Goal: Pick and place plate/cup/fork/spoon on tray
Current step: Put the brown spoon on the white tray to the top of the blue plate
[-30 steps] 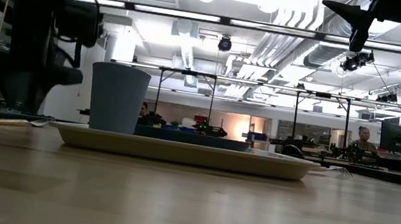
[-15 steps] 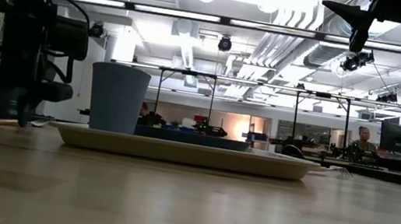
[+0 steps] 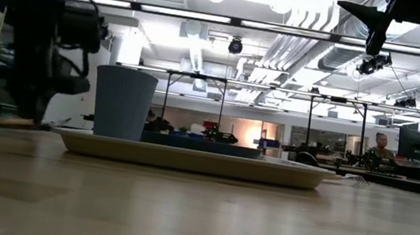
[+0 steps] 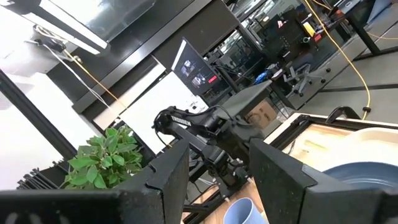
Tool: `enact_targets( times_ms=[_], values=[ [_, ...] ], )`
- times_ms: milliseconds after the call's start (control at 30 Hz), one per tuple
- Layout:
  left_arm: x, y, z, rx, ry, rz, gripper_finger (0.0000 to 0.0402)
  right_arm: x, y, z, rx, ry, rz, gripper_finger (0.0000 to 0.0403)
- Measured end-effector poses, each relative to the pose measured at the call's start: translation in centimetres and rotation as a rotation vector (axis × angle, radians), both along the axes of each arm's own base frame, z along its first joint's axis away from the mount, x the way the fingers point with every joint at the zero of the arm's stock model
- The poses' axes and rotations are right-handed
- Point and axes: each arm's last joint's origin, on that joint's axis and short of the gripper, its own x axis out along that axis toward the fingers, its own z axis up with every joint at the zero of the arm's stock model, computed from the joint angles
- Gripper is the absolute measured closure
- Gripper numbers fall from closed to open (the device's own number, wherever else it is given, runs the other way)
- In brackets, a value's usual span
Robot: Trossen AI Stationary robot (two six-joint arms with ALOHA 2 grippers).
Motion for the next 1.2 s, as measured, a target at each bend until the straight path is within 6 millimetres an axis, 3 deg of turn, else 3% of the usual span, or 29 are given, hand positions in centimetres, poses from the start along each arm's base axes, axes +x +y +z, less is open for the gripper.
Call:
enact_targets(
  times_ms=[200, 400, 700, 900, 1067, 1200],
  values=[
    [1.0, 0.9, 3.3, 0.108, -0.079, -0.058, 0.0397, 0.0, 0.0, 0.0, 0.007, -0.001, 0.0, 0.0242],
    [2.2, 1.4, 8.4, 0.255, -0.216, -0.172, 0.0401, 0.2, -0.1, -0.2, 0.122, -0.013, 0.011, 0.0242],
    [7.0, -0.3, 16.1, 0.448, -0.574, -0.487, 0.0401, 2.7, -0.6, -1.1, 0.178, 0.021, 0.061, 0.0242],
    [11.5, -2.3, 18.0, 0.43, -0.831, -0.635, 0.0401, 4.8, -1.0, -1.1, 0.141, -0.048, 0.127, 0.0242],
    [16.0, -3.7, 18.4, 0.39, -1.011, -0.706, 0.0401, 6.1, -1.4, -1.5, 0.141, -0.088, 0.132, 0.0242],
    [19.2, -4.0, 18.3, 0.363, -1.058, -0.747, 0.0401, 6.9, -1.5, -2.0, 0.189, -0.101, 0.165, 0.0242]
  ],
)
